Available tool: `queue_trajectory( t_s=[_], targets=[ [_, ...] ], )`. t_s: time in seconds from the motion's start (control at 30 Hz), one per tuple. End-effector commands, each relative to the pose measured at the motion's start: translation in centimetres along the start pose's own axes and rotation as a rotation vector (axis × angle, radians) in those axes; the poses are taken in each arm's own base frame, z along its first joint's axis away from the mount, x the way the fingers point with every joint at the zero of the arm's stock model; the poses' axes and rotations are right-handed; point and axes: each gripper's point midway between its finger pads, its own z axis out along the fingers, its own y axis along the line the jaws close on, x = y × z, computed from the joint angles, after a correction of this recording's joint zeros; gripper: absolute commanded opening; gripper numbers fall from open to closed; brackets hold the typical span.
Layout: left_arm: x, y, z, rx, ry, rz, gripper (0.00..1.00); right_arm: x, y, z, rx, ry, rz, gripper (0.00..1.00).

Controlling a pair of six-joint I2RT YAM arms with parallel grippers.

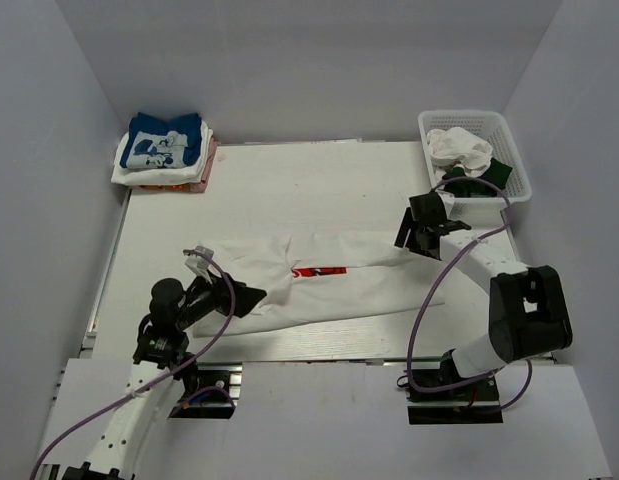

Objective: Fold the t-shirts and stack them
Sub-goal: Fold the other side of the tshirt into a rectangle

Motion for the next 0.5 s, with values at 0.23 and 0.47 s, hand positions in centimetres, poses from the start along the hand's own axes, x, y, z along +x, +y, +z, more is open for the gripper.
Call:
queue_trajectory(
  t_s=[0.23, 0.47],
  targets=[
    [-1.0, -0.4, 1.1, -0.004, 0.027, -0.138, 1.00, -5.7, 2.8, -5.2, -0.185, -0.185, -0.003, 0.90],
    [-2.8, 5.6, 4.2, -0.323, 0.145, -0.226, 1.00, -4.9, 8.4, -3.5, -0.371, -0.123, -0.138, 0.90]
  ],
)
